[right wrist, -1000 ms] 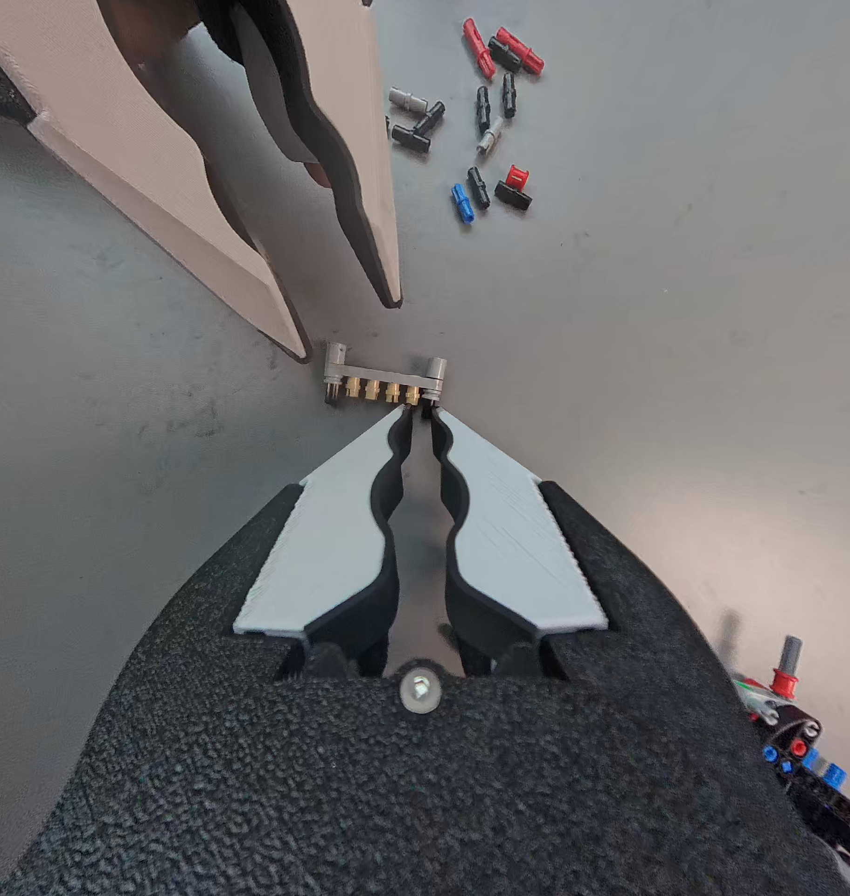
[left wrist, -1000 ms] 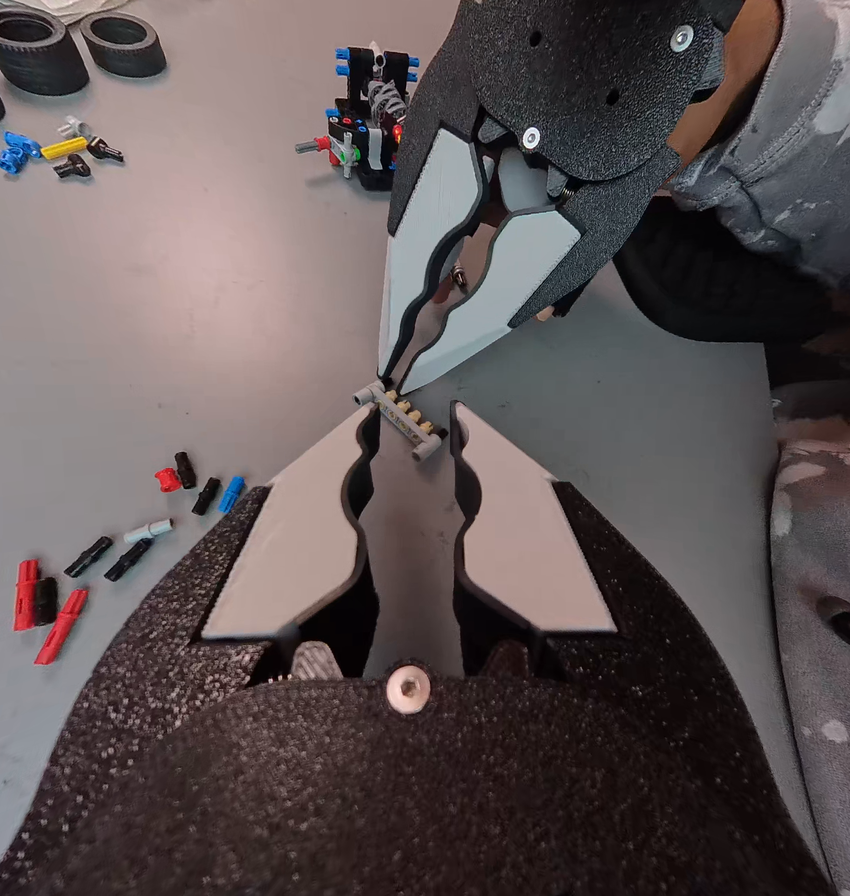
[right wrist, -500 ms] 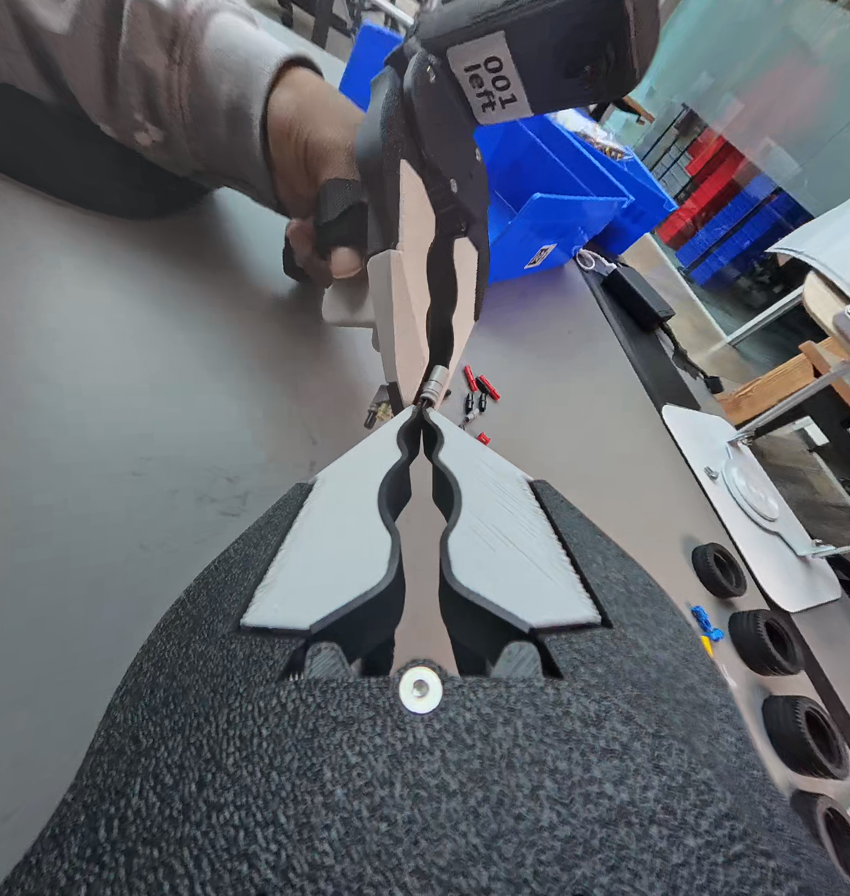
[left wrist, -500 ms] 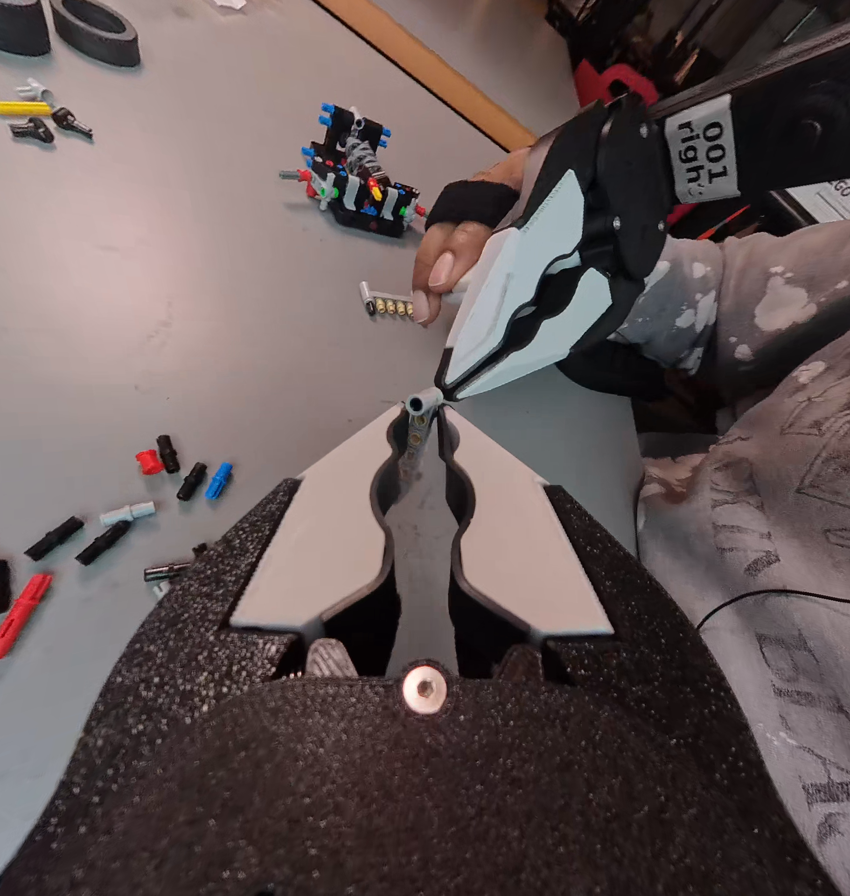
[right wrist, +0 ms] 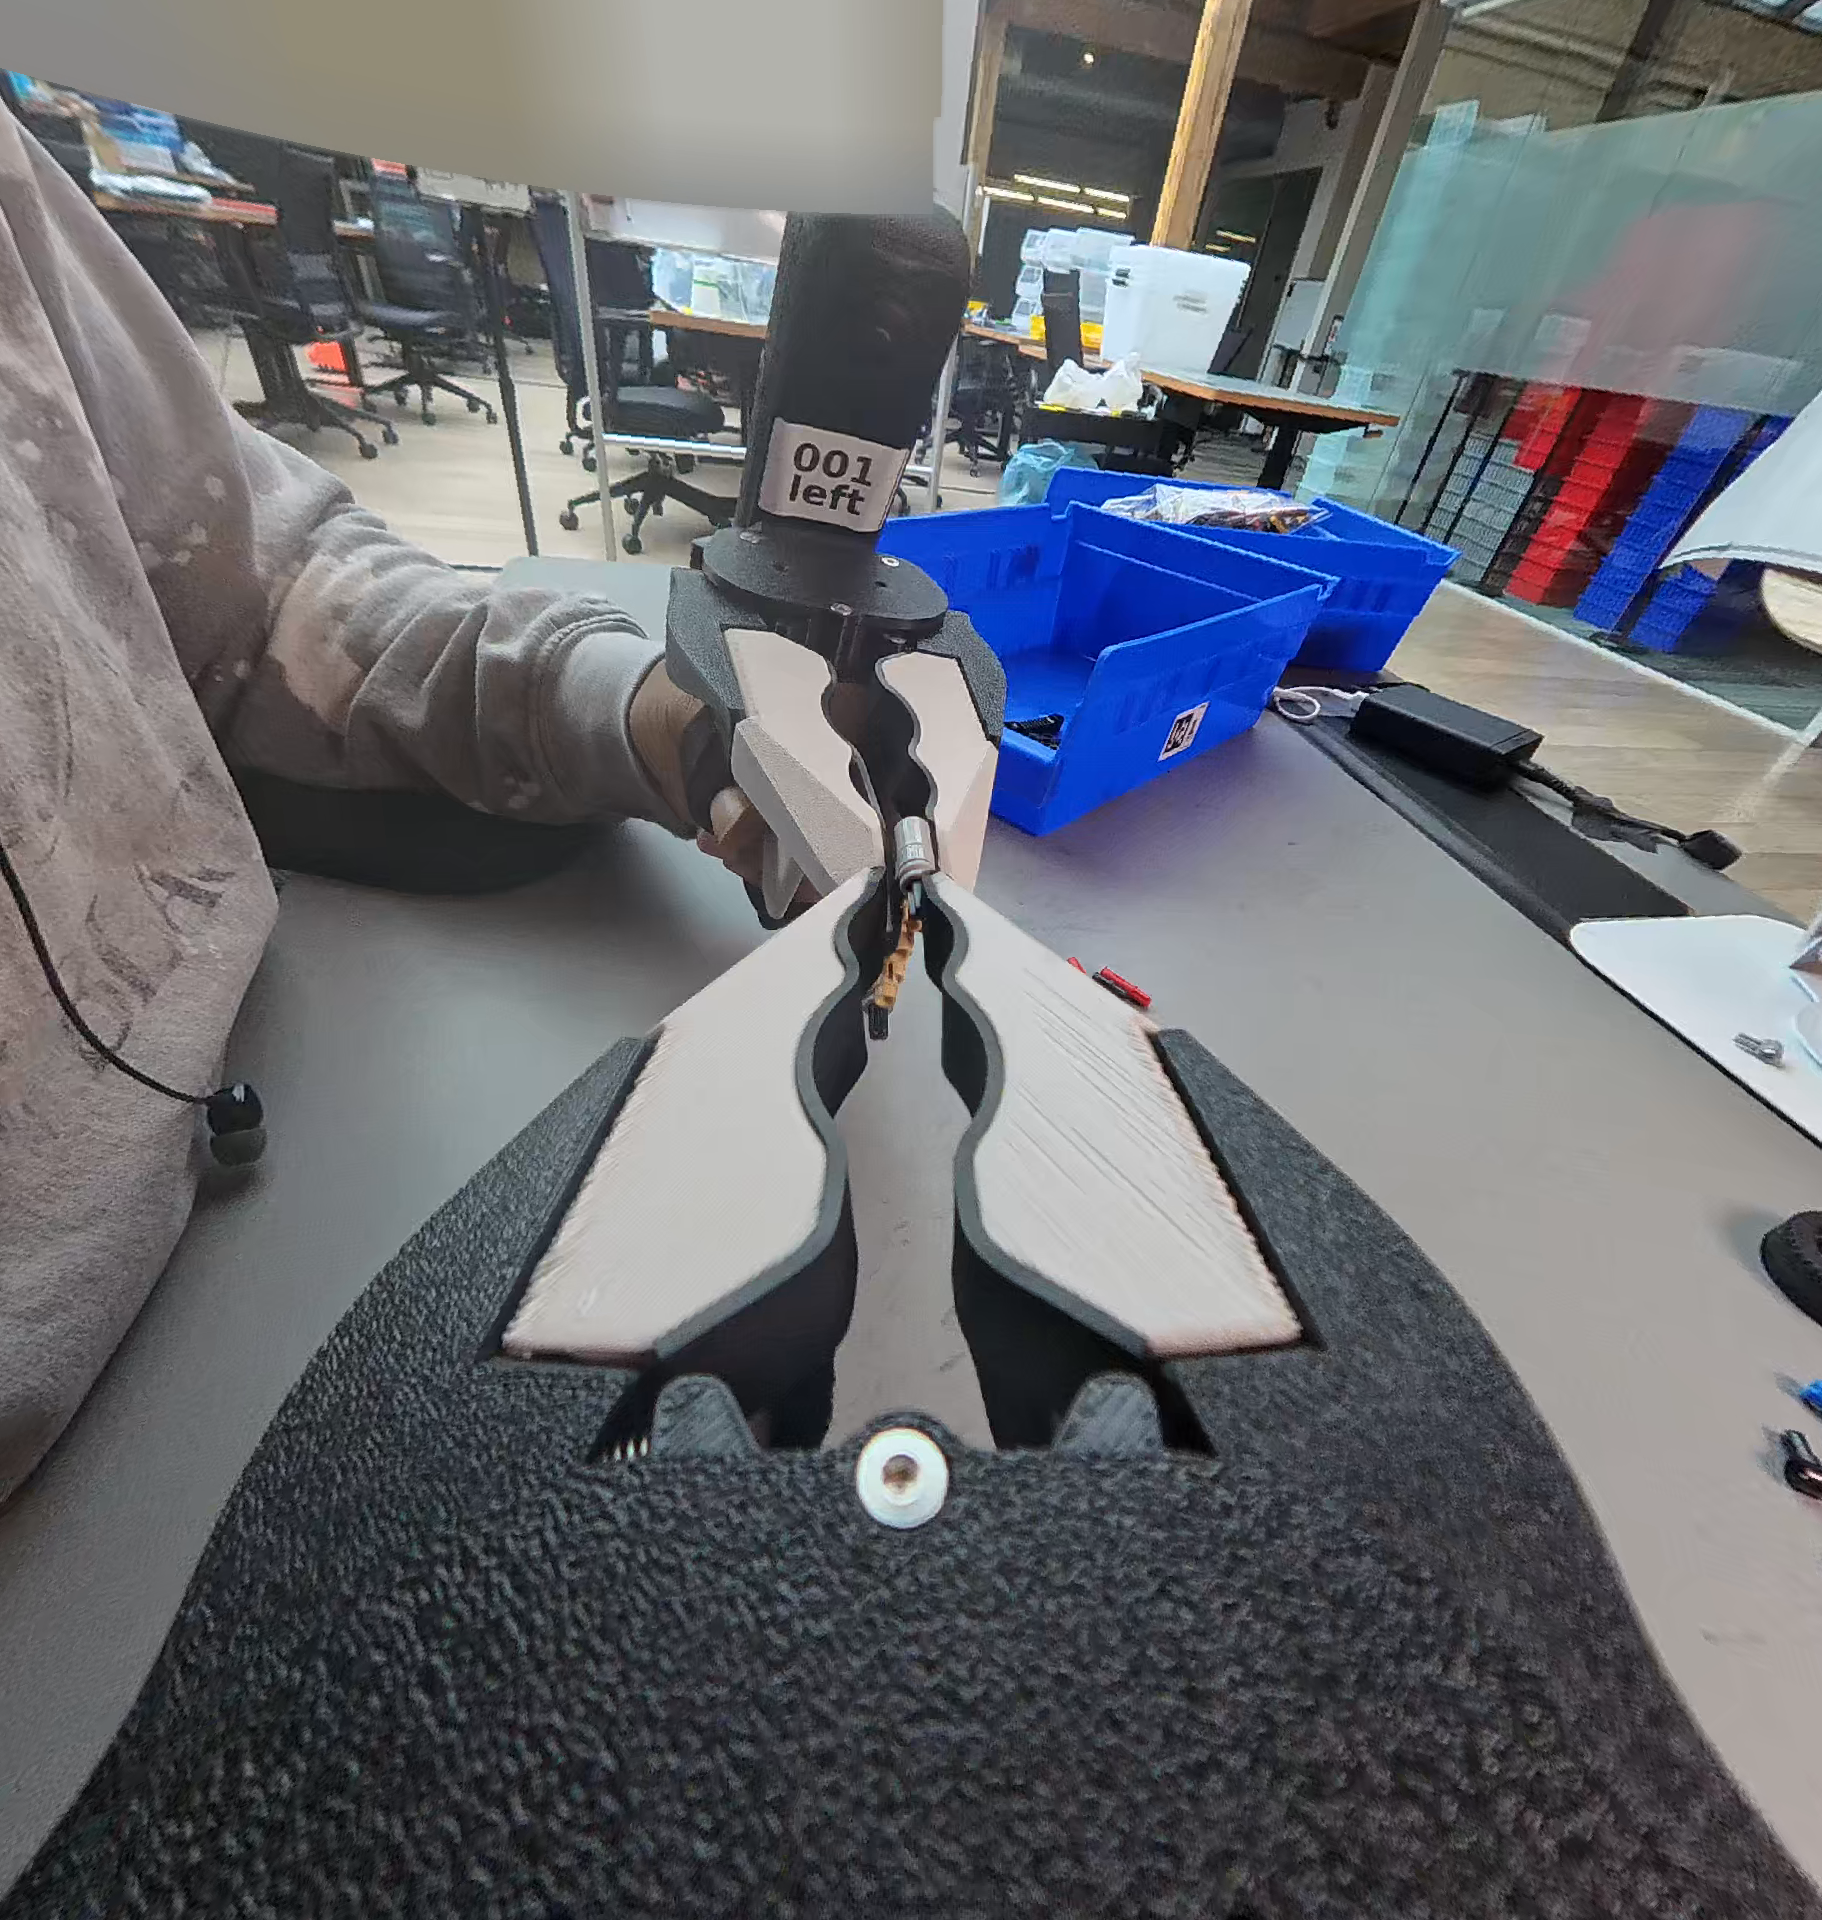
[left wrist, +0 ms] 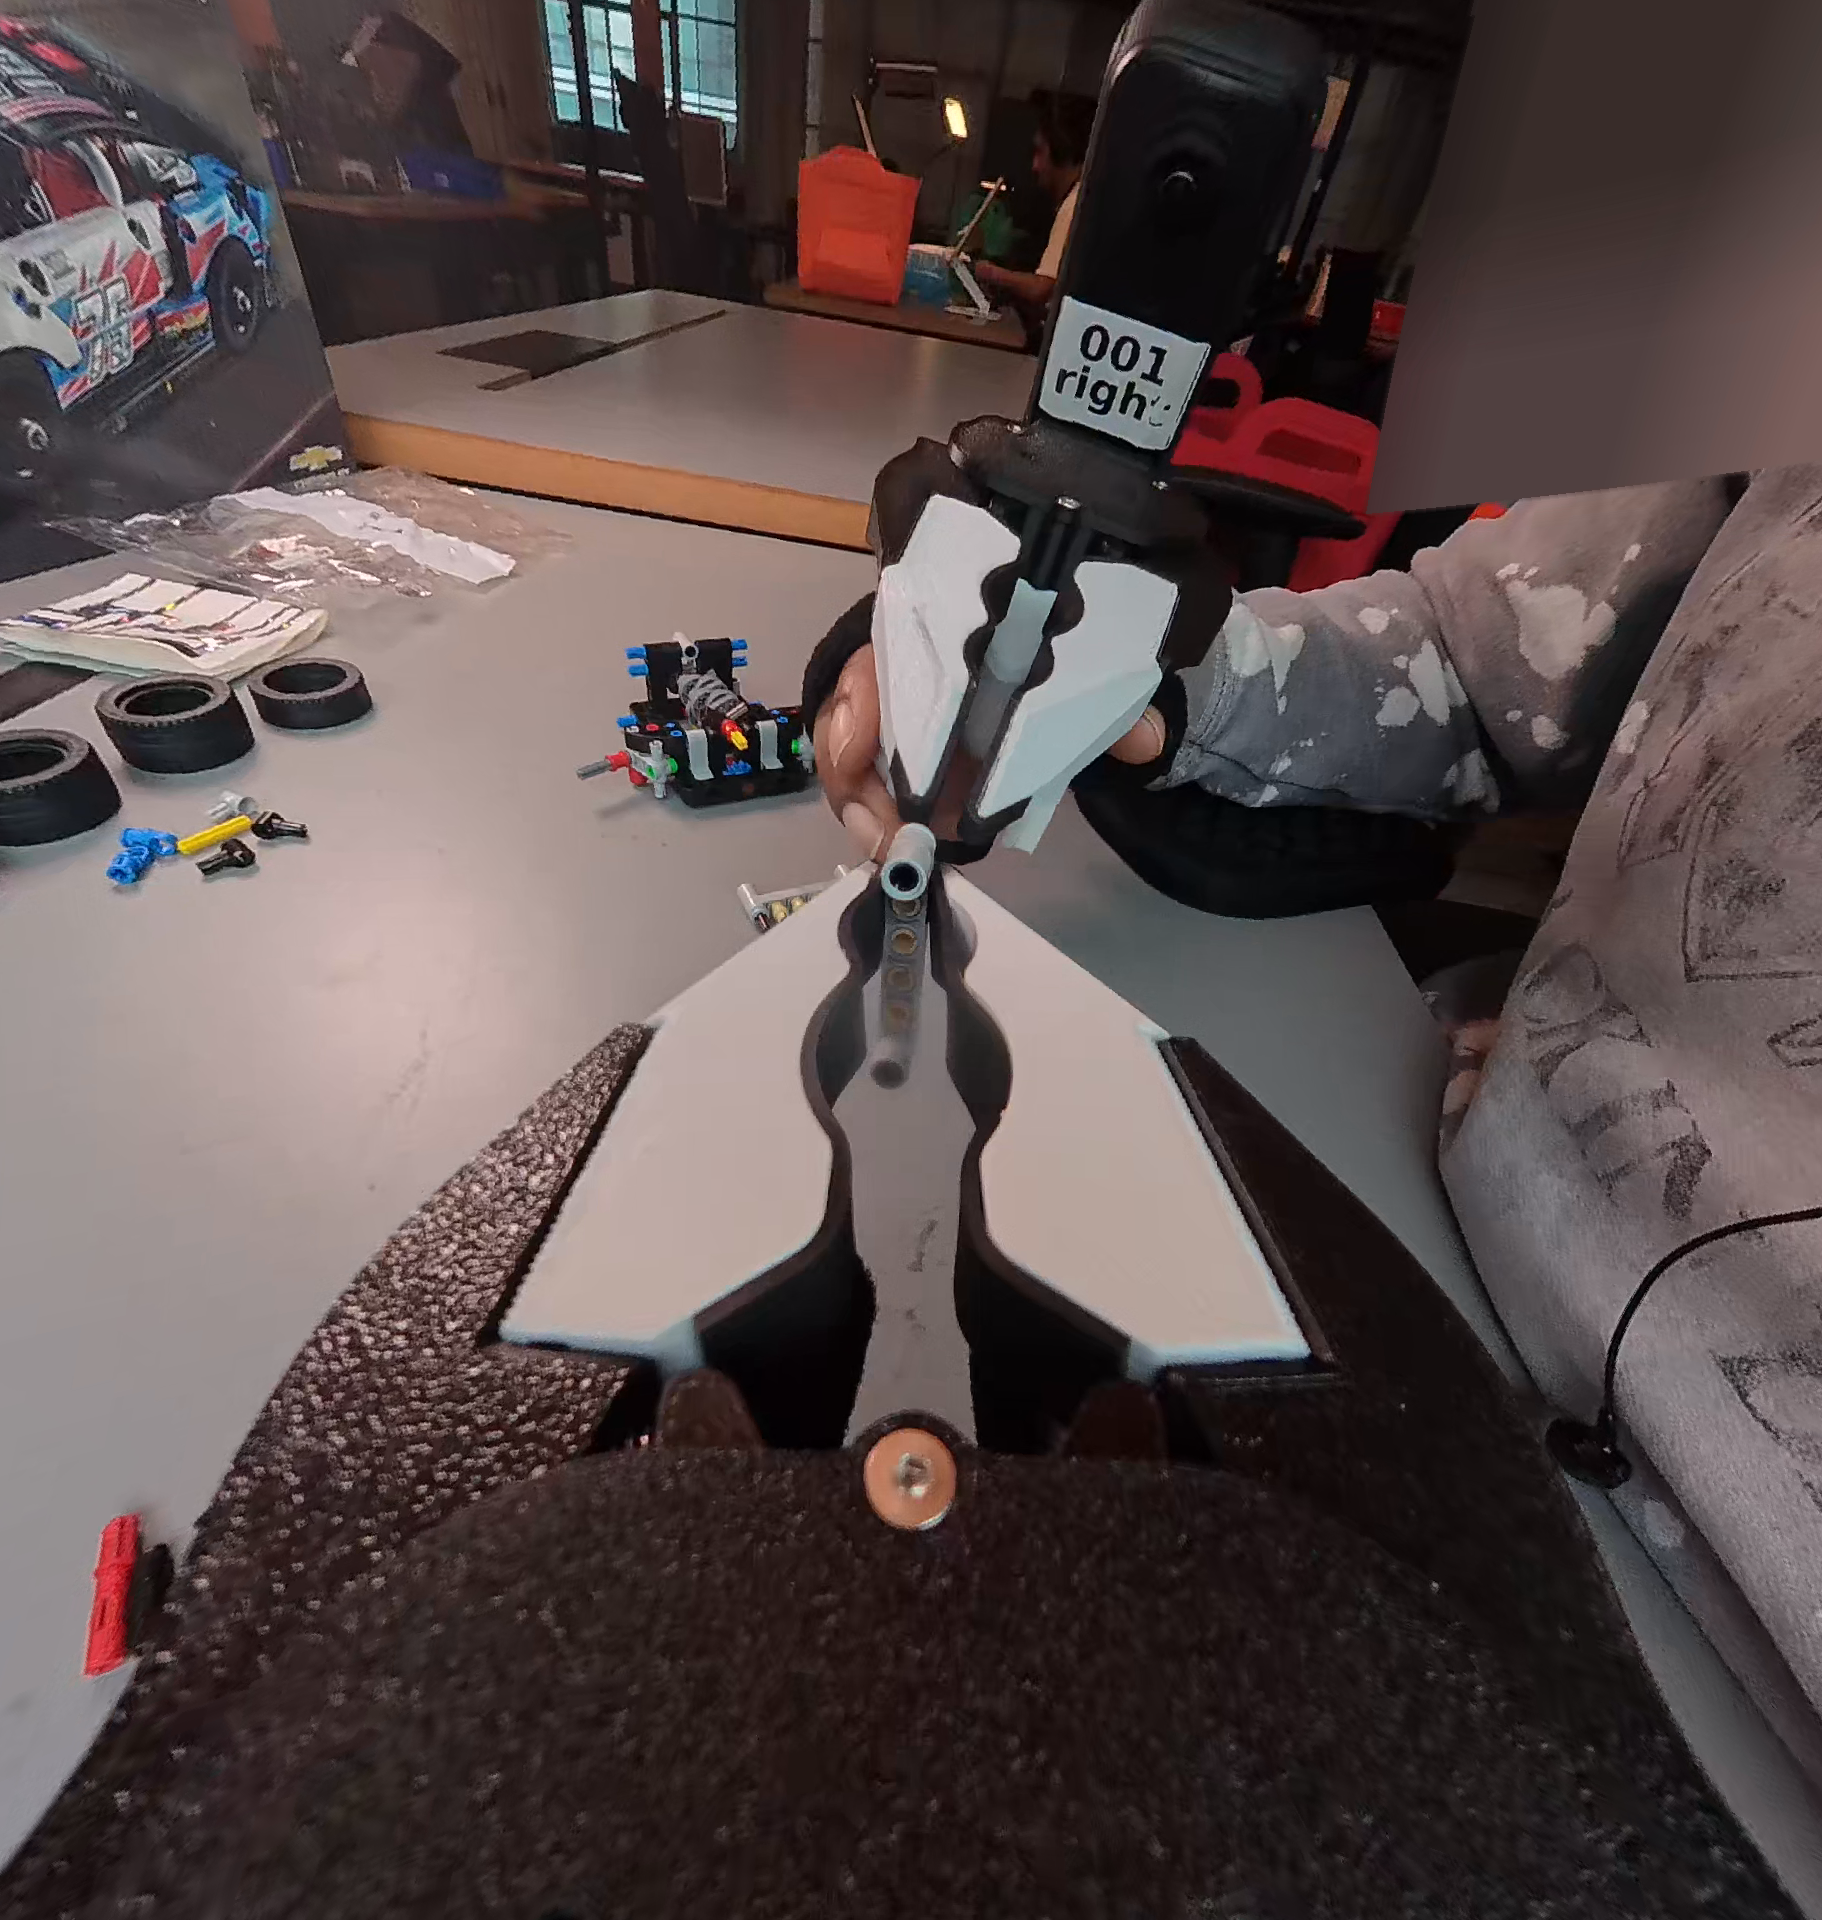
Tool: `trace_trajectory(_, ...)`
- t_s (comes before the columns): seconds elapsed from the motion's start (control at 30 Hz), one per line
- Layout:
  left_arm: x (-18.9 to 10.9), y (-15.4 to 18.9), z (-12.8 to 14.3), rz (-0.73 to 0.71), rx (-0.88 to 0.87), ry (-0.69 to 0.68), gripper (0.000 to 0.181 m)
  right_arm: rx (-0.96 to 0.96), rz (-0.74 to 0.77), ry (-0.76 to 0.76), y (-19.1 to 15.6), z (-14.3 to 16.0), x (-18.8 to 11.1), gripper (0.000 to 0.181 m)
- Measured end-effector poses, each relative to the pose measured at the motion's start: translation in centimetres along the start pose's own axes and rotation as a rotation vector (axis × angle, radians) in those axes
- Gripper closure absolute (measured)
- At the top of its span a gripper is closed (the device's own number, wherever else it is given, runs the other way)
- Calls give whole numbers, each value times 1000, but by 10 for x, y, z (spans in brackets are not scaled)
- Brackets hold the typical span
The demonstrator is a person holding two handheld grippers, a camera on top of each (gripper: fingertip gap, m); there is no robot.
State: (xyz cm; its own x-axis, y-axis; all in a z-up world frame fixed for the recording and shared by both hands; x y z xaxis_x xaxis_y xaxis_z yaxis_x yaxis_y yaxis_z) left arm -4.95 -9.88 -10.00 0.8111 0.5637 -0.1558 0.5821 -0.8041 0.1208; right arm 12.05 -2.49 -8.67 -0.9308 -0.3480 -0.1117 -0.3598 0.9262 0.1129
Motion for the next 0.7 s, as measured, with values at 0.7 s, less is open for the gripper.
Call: trace_trajectory(0.7,-2,12,-11,2,39,135,175,127,-117,92,5,-4,-8,179)
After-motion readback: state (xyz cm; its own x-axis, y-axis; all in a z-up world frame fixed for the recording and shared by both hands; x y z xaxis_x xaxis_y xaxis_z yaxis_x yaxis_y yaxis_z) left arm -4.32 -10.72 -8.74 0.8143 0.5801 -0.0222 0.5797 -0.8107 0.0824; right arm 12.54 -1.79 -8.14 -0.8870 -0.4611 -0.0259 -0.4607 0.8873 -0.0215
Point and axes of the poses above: each gripper's, where its closed fingertips meet, x out along the fingers, z out of its underside, y = z × x across the jaws, the point moved 10 cm from there along -x, back along the fingers, and after that the axes turned 3 degrees about -z, right-handed, at the moved point
